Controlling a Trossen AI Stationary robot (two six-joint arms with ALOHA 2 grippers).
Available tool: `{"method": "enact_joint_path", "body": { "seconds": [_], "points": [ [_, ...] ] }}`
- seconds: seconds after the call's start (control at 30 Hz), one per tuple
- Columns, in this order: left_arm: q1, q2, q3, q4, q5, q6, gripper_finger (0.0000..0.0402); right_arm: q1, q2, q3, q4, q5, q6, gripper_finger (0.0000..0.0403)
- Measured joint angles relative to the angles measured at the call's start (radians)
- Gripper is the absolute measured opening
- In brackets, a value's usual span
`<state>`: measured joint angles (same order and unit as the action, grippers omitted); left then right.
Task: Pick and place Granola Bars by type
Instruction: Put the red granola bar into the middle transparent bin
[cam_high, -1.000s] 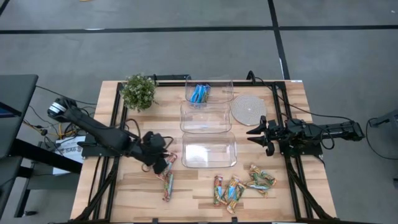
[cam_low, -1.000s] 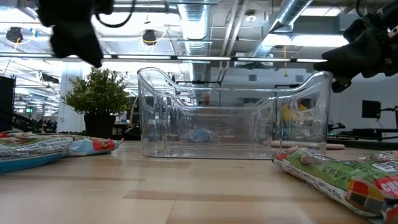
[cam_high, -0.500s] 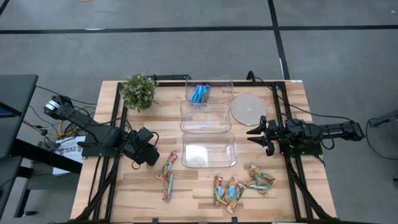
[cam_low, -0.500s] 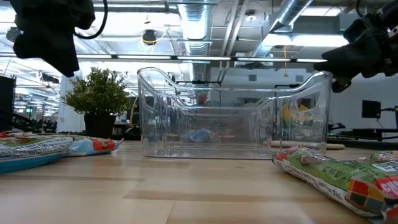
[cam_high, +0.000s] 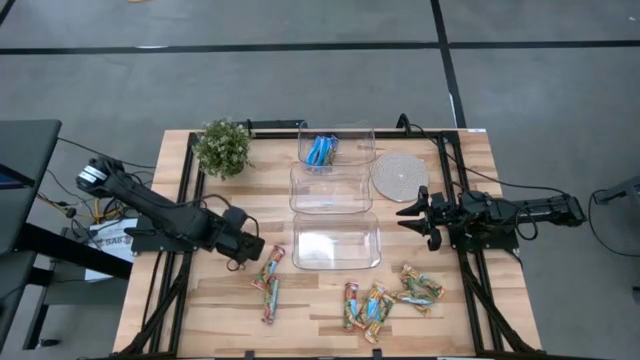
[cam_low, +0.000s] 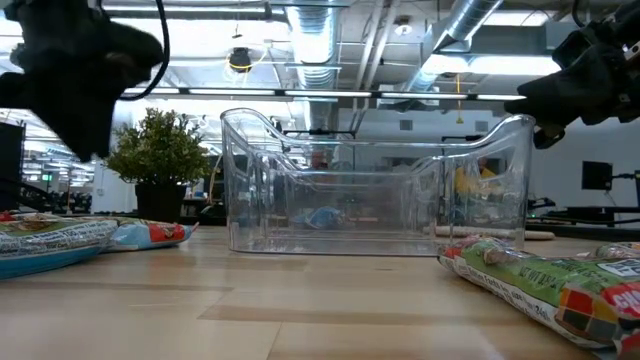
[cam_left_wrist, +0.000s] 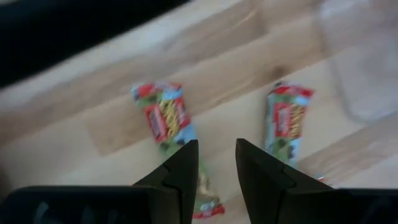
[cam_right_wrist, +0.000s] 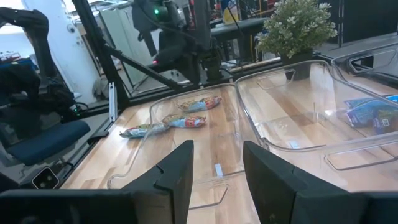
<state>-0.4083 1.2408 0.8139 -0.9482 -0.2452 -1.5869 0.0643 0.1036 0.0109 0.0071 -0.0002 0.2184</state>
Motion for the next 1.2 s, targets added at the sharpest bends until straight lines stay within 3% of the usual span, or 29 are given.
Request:
{"method": "enact_joint_path", "body": {
  "seconds": [0.17,0.3,0.73,1.2],
  "points": [
    [0.004,0.028,0.000,-0.019,0.097,0.004,0.0098,0.000,0.000,0.000,0.000,0.000,0.000,0.0134],
    [0.006,0.022,0.000,-0.030,0.118,0.031,0.0105,0.000,0.000,0.000,0.000,0.000,0.000,0.0133],
    [0.075,0.022,0.000,-0.057,0.136,-0.004,0.0204,0.000,0.000,0.000,0.000,0.000,0.000,0.0133],
    [0.112,0.193,0.000,0.020,0.209,0.035,0.0209,0.000,0.000,0.000,0.000,0.000,0.000,0.0134]
  ]
}}
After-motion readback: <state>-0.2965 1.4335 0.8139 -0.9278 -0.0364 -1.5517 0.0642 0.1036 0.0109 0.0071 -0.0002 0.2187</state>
